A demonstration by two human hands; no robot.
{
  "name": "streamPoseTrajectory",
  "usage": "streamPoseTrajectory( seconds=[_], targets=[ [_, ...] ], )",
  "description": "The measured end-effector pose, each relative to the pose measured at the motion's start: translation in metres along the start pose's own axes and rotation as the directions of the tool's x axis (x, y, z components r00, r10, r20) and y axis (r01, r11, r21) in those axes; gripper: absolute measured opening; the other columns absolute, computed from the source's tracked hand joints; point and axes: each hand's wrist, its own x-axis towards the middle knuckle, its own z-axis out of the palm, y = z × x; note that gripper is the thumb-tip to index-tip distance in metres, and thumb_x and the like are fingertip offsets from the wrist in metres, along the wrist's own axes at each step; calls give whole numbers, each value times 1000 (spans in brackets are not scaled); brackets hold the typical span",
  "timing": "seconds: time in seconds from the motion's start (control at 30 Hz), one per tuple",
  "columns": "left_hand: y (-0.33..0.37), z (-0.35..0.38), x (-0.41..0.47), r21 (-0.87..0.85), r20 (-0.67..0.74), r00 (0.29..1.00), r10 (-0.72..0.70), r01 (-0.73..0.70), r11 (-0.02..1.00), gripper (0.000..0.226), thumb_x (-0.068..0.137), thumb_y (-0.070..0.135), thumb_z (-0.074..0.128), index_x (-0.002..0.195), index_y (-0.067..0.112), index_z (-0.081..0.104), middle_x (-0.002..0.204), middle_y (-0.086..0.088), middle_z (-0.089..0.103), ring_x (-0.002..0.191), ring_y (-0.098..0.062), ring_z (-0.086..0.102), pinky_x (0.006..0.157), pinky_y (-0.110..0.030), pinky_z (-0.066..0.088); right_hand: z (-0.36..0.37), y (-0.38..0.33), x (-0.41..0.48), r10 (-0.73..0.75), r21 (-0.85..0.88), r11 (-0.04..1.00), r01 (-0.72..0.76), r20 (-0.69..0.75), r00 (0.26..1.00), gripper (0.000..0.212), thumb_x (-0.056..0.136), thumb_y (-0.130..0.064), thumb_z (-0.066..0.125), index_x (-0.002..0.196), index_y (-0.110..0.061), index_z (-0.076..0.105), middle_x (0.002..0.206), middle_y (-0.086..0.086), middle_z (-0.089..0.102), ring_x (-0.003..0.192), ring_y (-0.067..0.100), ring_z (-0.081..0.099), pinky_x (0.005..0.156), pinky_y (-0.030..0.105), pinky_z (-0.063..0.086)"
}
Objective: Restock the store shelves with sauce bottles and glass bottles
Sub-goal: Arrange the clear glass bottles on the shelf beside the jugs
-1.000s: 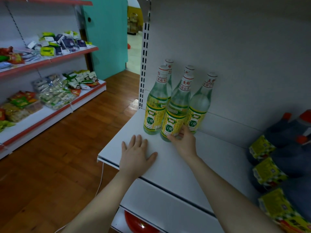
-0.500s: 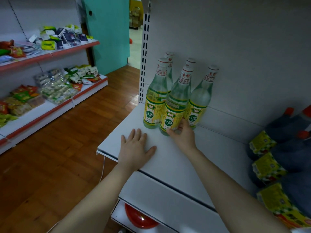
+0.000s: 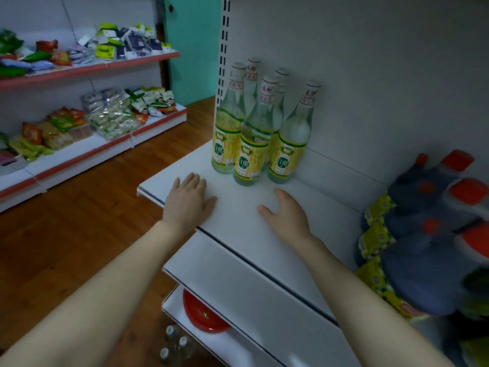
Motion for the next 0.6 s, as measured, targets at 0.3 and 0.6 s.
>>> streamPoseTrajectory(
  seconds=[0.3, 0.6],
  targets=[
    [11, -3, -149, -44, -124, 966, -226, 222, 974, 61, 92, 46, 45, 139, 8, 38, 147, -12, 36, 140, -25, 26, 115, -43, 15, 18, -27, -72, -358, -13, 931, 364, 142, 923, 65, 89, -37, 56, 142, -9, 31, 149, 7, 33, 137, 21, 29, 109, 27, 22],
    [-23, 71, -260, -20, 85, 890, -448, 451, 892, 69, 91, 53, 40, 144, 11, 26, 153, -8, 24, 143, -19, 16, 116, -37, 7, 128, -15, -142, -424, 49, 900, 433, 331, 843, 70, 86, -41, 59, 142, -11, 30, 148, 7, 35, 138, 20, 29, 111, 29, 24]
  ],
)
